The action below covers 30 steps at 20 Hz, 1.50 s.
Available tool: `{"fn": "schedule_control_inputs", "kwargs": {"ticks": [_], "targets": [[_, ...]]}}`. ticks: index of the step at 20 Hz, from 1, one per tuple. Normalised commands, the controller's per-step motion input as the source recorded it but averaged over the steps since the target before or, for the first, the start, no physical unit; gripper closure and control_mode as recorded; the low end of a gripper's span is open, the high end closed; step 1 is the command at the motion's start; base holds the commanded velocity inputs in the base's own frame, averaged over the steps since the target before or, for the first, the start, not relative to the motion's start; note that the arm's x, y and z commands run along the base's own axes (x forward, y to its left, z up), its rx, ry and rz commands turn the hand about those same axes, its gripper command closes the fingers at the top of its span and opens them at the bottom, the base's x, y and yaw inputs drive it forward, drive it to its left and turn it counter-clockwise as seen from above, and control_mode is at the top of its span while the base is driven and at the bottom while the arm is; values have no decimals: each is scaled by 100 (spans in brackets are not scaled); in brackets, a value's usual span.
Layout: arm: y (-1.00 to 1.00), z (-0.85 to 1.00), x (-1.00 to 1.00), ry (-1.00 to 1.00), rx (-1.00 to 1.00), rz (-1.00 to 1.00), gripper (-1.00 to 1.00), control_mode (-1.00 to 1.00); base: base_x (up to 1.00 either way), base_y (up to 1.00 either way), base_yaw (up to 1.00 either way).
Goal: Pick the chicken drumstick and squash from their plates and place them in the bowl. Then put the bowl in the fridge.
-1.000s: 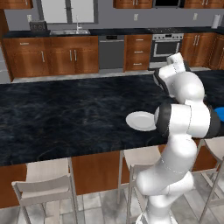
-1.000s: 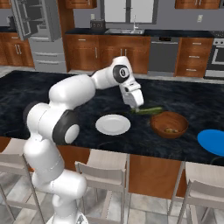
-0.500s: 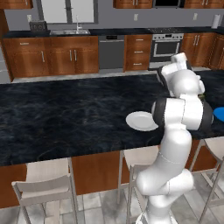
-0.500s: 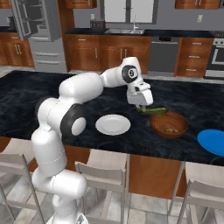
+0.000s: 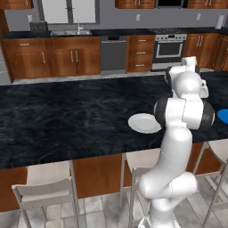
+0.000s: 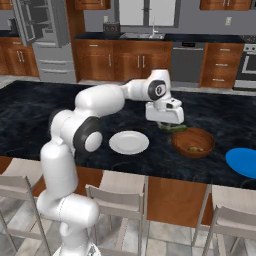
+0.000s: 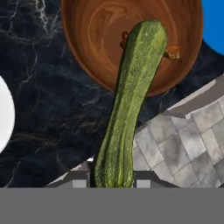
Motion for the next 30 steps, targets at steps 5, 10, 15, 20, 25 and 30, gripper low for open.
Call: {"fn": "schedule_control_inputs", "kwargs": {"ticks": [5,10,15,20,25,30], "targets": [[-27,-6,24,5,7,19,100,-100,0,0,0],[-28,-7,23,9,4,13,100,-100,0,0,0],[-28,-14,13,0,10,22,100,-100,0,0,0],[-25,-22,0,-16,14,27,100,-100,0,0,0],[-25,-17,-3,-21,13,25,100,-100,0,0,0],[-16,-13,-1,-25,5,23,100,-100,0,0,0]]}}
